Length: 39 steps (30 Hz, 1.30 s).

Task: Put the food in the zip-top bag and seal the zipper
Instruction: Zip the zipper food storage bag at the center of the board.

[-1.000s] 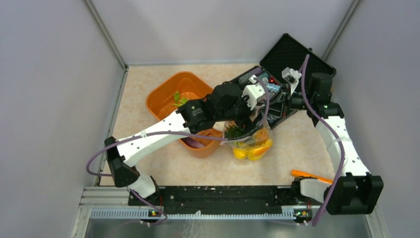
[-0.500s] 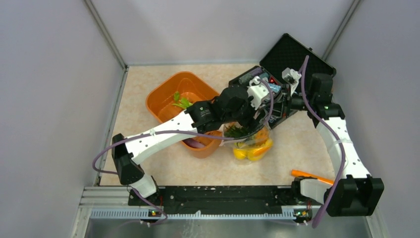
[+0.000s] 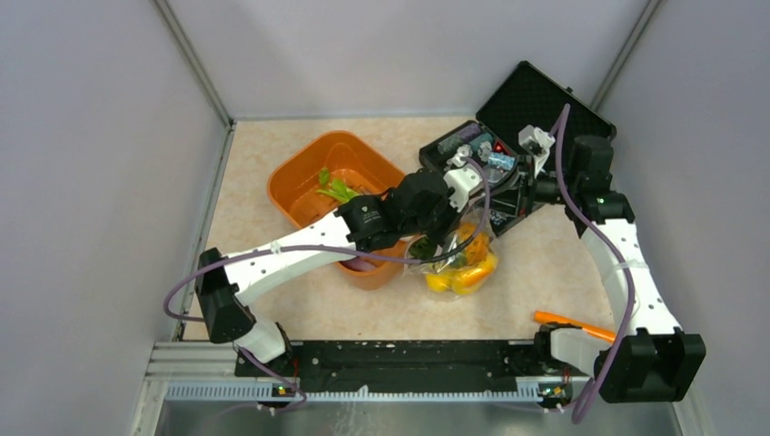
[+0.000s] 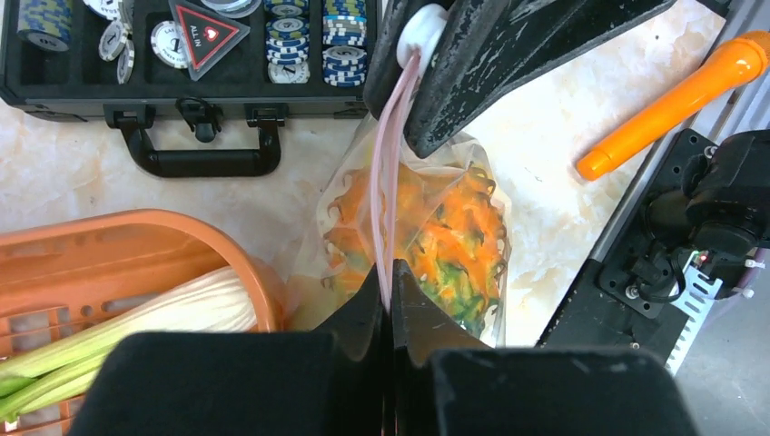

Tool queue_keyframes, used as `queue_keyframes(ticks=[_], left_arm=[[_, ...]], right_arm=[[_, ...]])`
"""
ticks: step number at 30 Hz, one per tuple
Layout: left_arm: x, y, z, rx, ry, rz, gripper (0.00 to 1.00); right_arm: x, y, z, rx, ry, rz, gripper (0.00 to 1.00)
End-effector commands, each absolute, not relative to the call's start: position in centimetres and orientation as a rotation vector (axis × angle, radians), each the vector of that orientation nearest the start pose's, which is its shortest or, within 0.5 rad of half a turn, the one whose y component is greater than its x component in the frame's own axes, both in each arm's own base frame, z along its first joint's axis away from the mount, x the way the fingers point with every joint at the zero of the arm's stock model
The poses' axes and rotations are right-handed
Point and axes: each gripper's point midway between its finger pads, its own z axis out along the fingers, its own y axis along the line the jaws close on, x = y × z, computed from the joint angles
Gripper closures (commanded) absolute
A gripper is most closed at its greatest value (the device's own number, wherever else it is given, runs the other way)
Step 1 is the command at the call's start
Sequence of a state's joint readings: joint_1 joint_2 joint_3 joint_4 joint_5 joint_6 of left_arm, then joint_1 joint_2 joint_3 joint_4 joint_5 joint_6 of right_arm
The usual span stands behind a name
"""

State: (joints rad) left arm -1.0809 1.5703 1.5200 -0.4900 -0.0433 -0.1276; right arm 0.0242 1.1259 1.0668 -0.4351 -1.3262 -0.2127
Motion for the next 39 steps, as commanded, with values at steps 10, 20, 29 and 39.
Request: queue_keyframes(ticks=[10,20,29,39], left_arm=[[18.5,-36.9,30.6,1.154,1.736,-0.848,1.00],[14.1,-32.4,30.9,1.394,1.601,-0.998,1.00],[13.9,-33.8,30.8,1.464,1.564,-1.053,1.00],[14.7,-34.3,30.7,1.449,1.574,-1.029,1.00]], right_arm=[[21.0,18.0,34.7,-1.019,1.362,1.182,0.27],[17.8,19.5,32.1,-1.176,1.252,1.248,0.25],[16.0,21.5,31.3,-1.255,1.239,1.363,0.34],[15.9,23.1,28.6,-1.256,1.321,1.354,0.68]])
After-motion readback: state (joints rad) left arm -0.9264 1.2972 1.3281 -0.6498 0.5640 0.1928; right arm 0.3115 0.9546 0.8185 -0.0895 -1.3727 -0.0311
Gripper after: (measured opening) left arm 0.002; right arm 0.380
